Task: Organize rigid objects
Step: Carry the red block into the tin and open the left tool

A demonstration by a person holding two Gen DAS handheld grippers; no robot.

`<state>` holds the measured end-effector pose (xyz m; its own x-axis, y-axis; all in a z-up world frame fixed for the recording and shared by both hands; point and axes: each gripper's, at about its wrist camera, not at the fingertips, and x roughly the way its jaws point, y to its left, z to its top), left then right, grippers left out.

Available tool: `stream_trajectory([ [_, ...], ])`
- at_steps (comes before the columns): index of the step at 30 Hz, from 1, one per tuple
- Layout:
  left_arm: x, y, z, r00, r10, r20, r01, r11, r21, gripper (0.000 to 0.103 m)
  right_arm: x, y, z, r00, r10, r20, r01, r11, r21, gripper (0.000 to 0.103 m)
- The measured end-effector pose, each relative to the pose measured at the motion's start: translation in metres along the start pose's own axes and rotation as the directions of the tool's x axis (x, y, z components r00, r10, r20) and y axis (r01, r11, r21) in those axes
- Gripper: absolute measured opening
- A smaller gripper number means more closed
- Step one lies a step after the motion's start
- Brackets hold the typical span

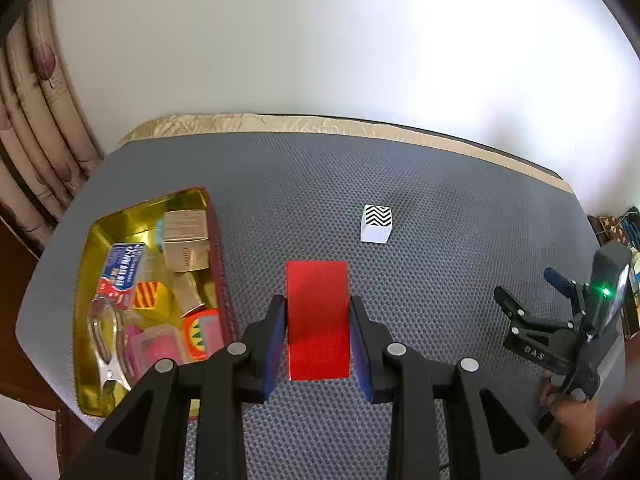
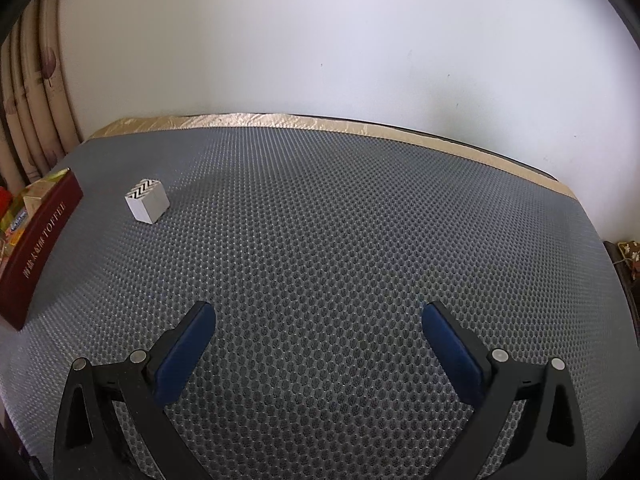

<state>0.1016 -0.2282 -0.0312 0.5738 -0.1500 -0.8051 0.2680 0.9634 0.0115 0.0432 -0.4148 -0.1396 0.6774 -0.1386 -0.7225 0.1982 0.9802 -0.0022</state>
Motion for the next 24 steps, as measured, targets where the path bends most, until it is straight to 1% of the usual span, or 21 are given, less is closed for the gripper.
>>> stream_trajectory([
  [10, -0.012, 0.005, -0.009, 0.999, 0.031, 0.037, -0.031, 1.000, 0.005, 0.031, 0.013, 0.011, 0.001, 0.998, -0.037, -0.040, 0.036, 0.999, -0.037, 0.103],
  [12, -0.021, 0.009, -0.011, 0.998, 0.037, 0.045, -0.037, 0.999, 0.000, 0.031, 0.016, 0.013, 0.002, 0.998, -0.049, -0.049, 0.046, 0.998, -0.045, 0.103],
  [18, -0.027, 0.033, -0.016, 0.997, 0.062, 0.056, -0.060, 0.998, -0.031, 0.031, 0.024, 0.018, 0.004, 0.995, -0.073, -0.071, 0.067, 0.995, -0.073, 0.103],
  [24, -0.032, 0.068, -0.027, 0.990, 0.125, 0.062, -0.119, 0.989, -0.089, 0.031, 0.030, 0.023, 0.006, 0.992, -0.096, -0.084, 0.087, 0.992, -0.096, 0.103],
])
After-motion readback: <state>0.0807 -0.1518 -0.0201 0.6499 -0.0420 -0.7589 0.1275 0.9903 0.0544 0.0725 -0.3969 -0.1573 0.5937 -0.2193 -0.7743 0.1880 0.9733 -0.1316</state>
